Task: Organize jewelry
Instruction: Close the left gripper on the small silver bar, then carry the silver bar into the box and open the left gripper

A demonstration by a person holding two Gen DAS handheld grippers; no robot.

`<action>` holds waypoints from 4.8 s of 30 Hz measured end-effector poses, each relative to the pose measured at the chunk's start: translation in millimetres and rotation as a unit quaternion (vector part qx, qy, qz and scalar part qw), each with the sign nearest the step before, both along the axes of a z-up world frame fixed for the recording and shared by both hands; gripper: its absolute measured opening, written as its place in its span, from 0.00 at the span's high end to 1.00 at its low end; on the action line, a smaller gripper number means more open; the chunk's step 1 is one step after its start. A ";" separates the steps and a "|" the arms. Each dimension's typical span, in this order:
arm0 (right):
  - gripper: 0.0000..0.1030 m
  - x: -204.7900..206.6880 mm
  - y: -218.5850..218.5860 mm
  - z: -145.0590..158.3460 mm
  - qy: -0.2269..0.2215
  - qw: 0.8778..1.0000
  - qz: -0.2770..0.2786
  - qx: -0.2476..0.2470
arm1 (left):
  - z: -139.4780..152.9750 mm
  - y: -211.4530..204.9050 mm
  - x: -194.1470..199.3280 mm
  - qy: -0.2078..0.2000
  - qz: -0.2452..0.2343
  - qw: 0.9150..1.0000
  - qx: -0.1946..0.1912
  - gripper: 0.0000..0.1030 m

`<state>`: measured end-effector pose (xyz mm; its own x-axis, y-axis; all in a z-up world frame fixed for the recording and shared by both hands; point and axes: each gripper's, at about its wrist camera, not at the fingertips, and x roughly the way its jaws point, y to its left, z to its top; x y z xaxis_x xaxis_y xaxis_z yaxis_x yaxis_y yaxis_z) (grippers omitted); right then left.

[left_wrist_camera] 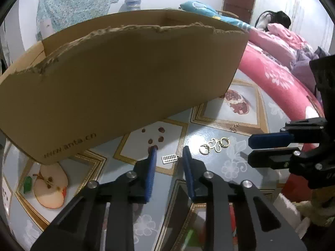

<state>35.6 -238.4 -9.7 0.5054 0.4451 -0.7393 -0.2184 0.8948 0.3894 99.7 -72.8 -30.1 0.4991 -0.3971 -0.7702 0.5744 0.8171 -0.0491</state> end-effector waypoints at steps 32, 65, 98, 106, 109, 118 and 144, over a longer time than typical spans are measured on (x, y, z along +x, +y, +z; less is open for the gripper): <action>0.72 -2.8 -9.2 3.2 0.000 1.000 -0.008 0.009 | 3.4 -7.4 -17.1 0.009 -0.003 1.000 0.005 0.66; 0.72 -6.5 -15.3 9.1 -0.015 0.999 -0.027 -0.017 | 2.6 -9.7 -23.7 -0.021 -0.009 0.999 0.023 0.86; 1.00 6.5 -29.4 8.1 -0.067 0.995 -0.050 -0.061 | 31.2 18.2 -33.1 -0.040 0.021 0.999 -0.028 0.86; 1.00 -2.0 -36.7 47.5 -0.105 0.993 -0.054 -0.022 | 60.5 24.4 -42.6 -0.062 0.019 0.996 -0.054 0.86; 1.00 -1.6 -33.2 72.0 -0.136 0.989 -0.045 -0.019 | 81.1 28.8 -44.3 -0.078 0.013 0.994 -0.075 0.86; 1.00 47.5 -18.3 121.8 -0.198 0.980 -0.021 0.013 | 133.1 25.6 -12.3 -0.121 -0.004 0.987 -0.104 0.86; 0.76 150.8 -20.7 92.6 -0.134 0.990 -0.038 -0.008 | 101.0 -9.8 118.9 -0.046 0.064 0.995 -0.060 0.39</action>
